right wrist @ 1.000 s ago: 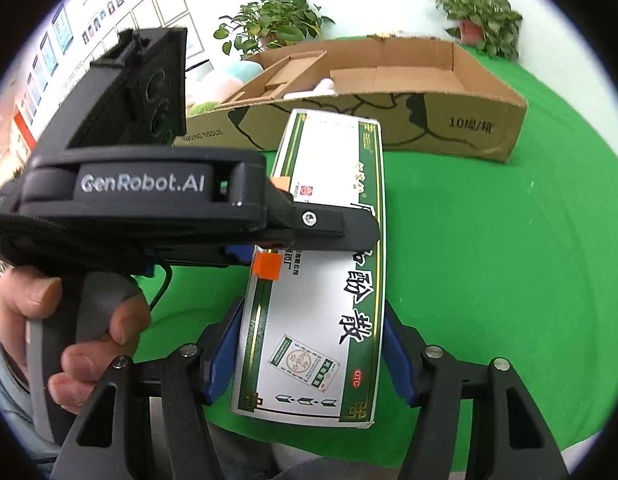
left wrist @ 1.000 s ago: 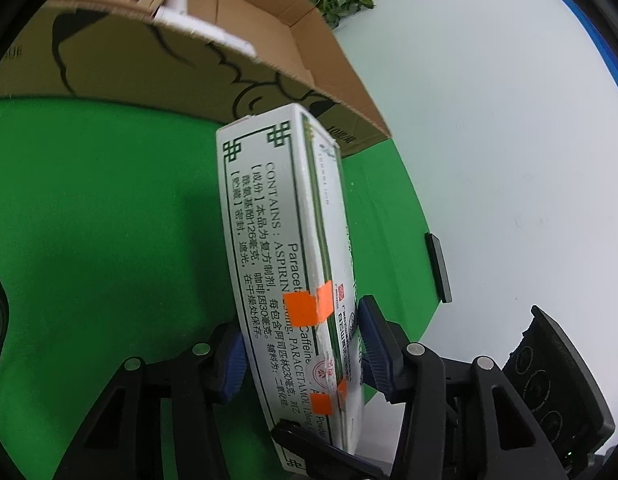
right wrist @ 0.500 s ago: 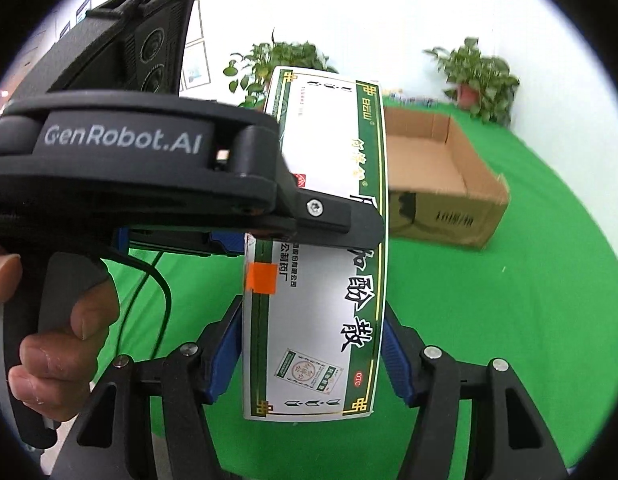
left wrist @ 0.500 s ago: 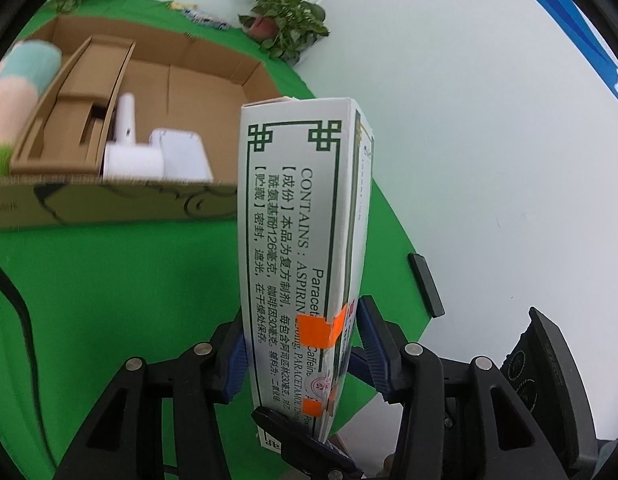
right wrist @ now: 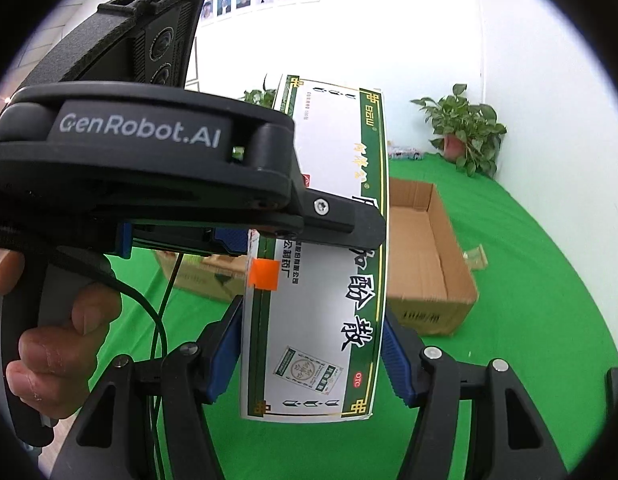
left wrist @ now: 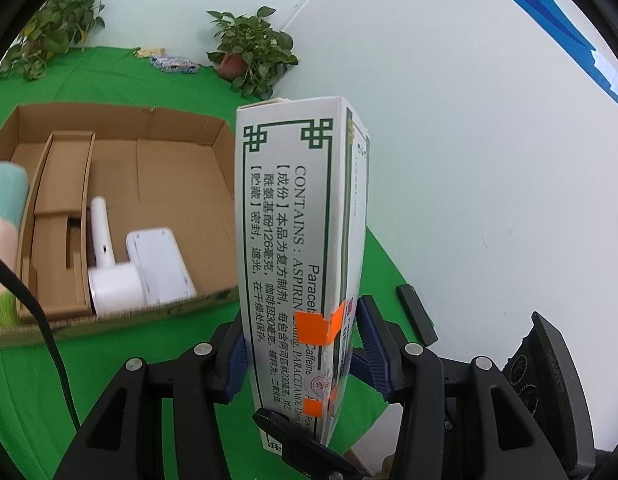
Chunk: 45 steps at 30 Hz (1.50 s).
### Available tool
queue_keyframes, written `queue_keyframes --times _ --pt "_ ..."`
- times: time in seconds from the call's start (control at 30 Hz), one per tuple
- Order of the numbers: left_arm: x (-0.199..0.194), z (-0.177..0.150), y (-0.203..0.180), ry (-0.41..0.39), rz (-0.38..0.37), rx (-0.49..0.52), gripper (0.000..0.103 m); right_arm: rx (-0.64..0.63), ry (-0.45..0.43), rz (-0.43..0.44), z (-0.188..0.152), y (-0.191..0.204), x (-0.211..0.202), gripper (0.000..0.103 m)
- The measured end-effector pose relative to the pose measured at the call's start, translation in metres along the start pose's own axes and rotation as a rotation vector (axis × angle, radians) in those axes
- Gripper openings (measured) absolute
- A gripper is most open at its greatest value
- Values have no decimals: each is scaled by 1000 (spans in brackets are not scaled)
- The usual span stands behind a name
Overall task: Organize objects
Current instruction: 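Lift the medicine box with both grippers and carry it over the box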
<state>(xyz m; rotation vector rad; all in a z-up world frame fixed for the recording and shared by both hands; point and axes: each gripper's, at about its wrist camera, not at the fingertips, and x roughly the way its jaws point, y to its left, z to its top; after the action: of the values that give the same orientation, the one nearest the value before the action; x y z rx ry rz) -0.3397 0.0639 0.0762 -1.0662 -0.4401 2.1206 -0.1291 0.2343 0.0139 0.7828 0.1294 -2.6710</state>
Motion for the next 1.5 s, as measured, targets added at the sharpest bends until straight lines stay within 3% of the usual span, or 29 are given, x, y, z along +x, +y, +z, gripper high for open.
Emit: queue_keyframes --times 0.27,0.43,0.6,1.03,1.5 --pt "-14 50 -28 -32 16 55 47 -3 -58 8 42 -23 3 61" --pt "-2 79 -30 -9 24 62 47 18 -36 14 60 -39 21 61" --pt "26 96 -13 33 16 26 47 31 20 11 63 -46 39 61" --pt "124 103 78 140 29 -78 46 124 214 54 43 -79 109 61" --pt "191 109 121 232 23 -146 46 181 342 75 34 -97 143 61"
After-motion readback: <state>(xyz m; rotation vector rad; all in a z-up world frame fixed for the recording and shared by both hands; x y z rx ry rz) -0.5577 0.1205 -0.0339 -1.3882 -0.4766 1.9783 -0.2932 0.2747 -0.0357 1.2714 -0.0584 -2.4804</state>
